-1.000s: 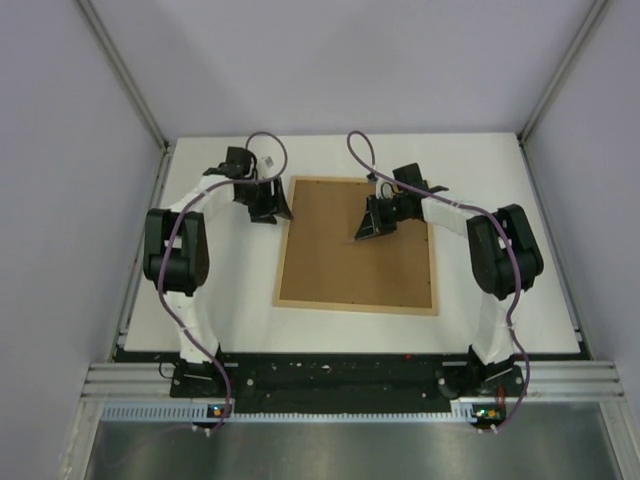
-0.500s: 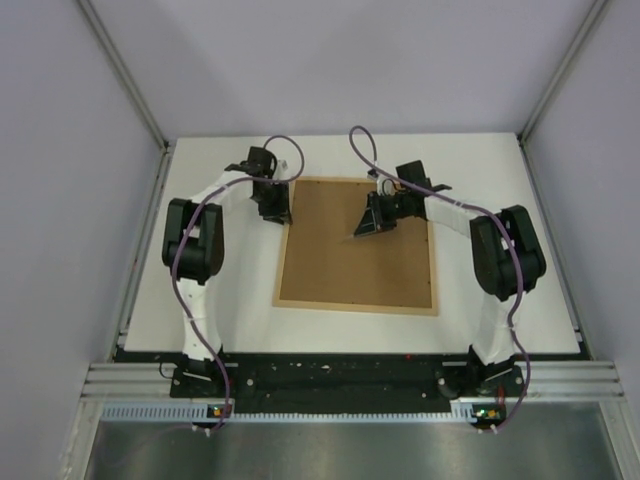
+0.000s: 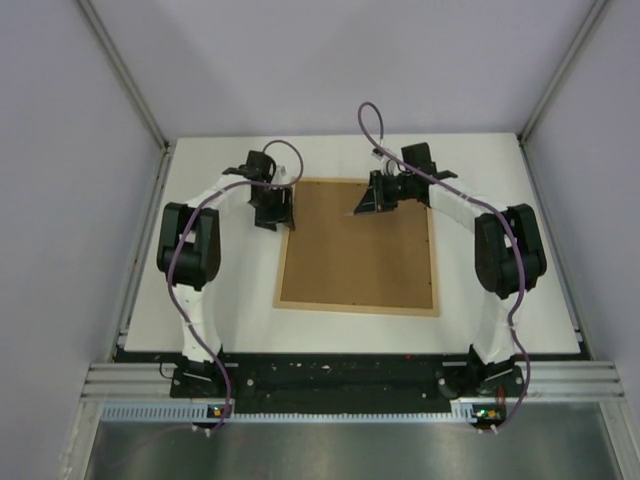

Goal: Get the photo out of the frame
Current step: Adjust the photo frame item on the photo frame.

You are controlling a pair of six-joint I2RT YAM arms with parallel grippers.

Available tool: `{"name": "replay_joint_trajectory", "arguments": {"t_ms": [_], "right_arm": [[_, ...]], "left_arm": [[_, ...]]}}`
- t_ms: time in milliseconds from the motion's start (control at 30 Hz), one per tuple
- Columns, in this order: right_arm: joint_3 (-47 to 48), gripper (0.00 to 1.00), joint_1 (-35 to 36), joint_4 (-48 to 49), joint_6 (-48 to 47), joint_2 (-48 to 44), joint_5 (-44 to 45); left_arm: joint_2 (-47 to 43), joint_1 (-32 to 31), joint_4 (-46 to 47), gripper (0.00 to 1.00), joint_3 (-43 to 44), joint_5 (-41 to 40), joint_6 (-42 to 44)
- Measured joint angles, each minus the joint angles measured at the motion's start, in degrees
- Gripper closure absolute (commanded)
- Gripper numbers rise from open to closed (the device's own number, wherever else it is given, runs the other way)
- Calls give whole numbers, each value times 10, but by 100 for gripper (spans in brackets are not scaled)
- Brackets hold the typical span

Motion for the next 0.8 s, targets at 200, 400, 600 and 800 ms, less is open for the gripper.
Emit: {"name": "replay_joint_trajectory", "arguments": {"t_ms": [200,400,600,800], "right_arm": [[-26,100,0,0,-1,0,20],[-40,100,0,-1,0,1,26],[-40,100,0,0,0,1,25],[-43,100,0,4,0,1,24]], "left_arm": [[-8,-18,-42,38,0,-53,6],[-8,-66,-60,41,0,-105,16],[-8,-87,-69,45,2,-141,18],[-8,-86,-69,49,8,-179,17]]}}
